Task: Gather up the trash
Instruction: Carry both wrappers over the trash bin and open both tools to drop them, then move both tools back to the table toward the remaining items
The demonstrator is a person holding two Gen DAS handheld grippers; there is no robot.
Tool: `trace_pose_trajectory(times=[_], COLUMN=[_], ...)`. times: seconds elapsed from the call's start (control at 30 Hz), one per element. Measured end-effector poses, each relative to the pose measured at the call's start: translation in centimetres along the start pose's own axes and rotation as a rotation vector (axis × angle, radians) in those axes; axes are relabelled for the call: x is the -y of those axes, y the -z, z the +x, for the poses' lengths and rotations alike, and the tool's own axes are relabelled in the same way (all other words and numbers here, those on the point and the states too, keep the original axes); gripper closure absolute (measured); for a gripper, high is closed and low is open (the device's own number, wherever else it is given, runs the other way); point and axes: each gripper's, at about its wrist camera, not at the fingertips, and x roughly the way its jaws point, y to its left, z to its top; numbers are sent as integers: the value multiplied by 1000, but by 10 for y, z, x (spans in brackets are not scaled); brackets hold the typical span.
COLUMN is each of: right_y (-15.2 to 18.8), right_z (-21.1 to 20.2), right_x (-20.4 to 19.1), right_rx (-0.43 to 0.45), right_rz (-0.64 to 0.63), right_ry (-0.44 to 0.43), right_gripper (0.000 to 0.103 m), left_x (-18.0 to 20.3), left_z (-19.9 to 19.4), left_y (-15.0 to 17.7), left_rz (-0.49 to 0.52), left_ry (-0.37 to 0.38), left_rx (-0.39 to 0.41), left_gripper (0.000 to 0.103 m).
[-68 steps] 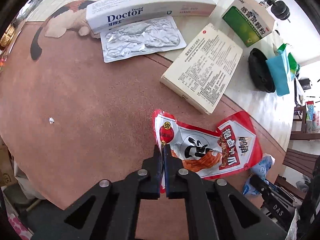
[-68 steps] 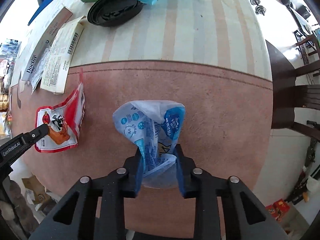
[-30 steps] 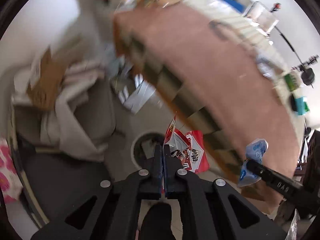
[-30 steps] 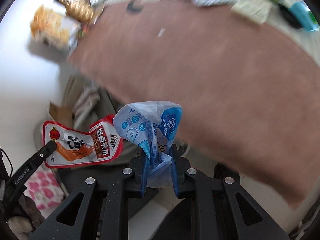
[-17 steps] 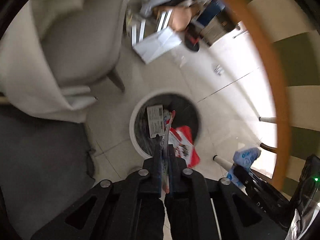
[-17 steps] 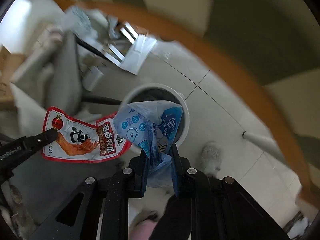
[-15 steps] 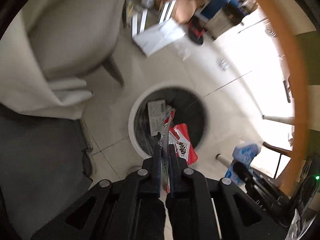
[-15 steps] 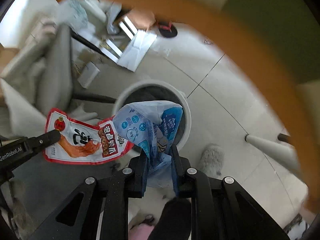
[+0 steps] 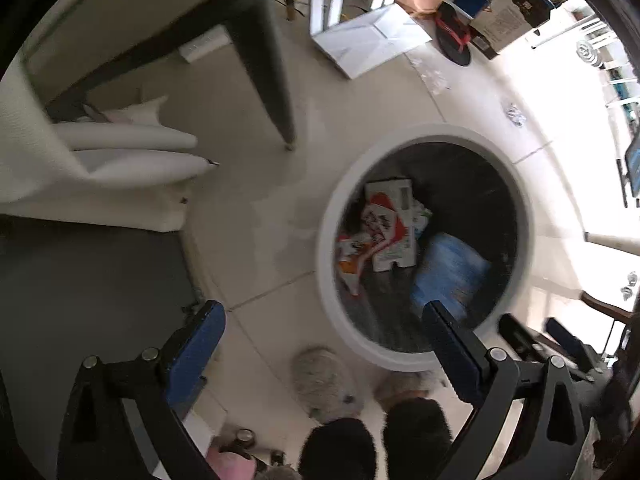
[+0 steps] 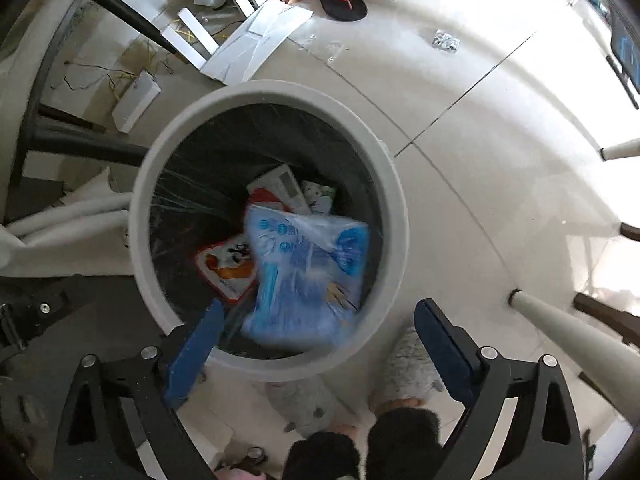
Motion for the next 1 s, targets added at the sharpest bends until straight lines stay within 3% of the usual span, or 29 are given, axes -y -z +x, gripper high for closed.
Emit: trace_pose_trajectory(times=[0.17, 0.43, 0.73, 1.0], right_y=[4, 17, 43, 69], right_z=[-22, -87, -203, -333], right_x=[1, -3, -12, -17], right_rx=[28, 44, 84, 132], right_rz=[-5, -23, -59, -94], right_ry=[46, 72, 56, 28], right_gripper=[1, 1, 1, 1], left_x=[0, 4, 2, 6], left_z=[-19, -80, -181, -296], left_y=[18, 42, 81, 124], left_rz=[24, 8, 4, 20], left_ry=[-78, -93, -88, -81], left_rx=[34, 77, 104, 154], left_gripper=[2, 2, 2, 2])
